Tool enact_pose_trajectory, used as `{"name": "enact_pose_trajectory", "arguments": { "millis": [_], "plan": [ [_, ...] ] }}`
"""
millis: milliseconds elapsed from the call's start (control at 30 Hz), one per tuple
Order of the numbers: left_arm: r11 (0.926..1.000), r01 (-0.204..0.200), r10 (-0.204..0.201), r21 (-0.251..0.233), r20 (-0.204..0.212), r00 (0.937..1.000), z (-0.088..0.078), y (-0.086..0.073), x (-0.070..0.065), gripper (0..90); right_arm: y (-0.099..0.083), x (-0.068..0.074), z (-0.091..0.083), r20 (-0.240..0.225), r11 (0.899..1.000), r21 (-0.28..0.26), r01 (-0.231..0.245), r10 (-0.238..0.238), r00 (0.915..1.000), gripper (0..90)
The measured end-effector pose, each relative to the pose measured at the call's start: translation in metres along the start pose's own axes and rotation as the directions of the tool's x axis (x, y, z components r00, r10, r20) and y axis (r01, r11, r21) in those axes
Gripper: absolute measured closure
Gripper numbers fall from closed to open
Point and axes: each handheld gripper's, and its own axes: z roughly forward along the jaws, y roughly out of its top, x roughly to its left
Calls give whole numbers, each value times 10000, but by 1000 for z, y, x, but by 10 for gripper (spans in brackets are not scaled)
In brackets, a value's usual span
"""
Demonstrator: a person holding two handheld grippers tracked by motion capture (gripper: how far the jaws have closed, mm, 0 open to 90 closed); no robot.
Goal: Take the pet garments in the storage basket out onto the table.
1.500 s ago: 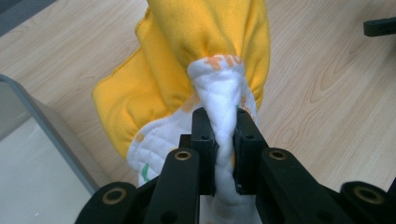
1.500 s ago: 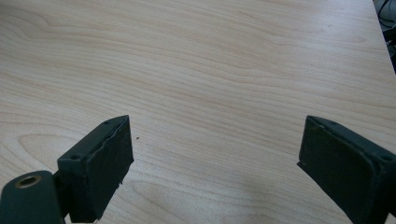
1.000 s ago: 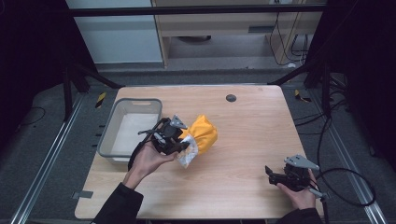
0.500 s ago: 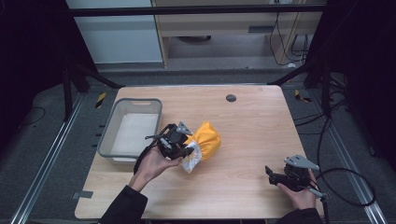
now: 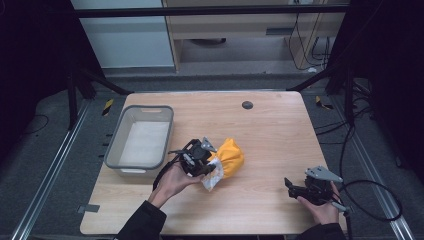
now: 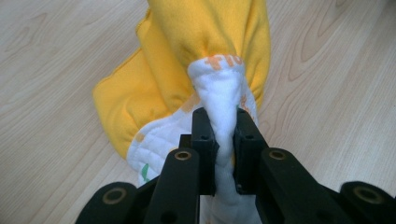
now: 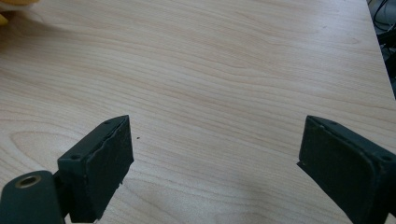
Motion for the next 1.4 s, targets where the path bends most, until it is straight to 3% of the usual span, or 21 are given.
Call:
{"name": "enact_pose_trajectory", "arguments": {
  "millis": [867,1200,1400],
  "plan": [
    [9987,-201,190,473,224,9996,25,-9,-7,768,-2,-1,1,75,9999,119,38,-39,10000,96],
    [9986,-161,154,509,134,9998,29,-11,-7,668,-2,-1,1,65,9999,148,1,-2,10000,92],
    [9999,-59,58,148,91,9999,25,-13,-7,560,-2,-1,1,82,9999,131,9,-10,10000,90]
  ]
}}
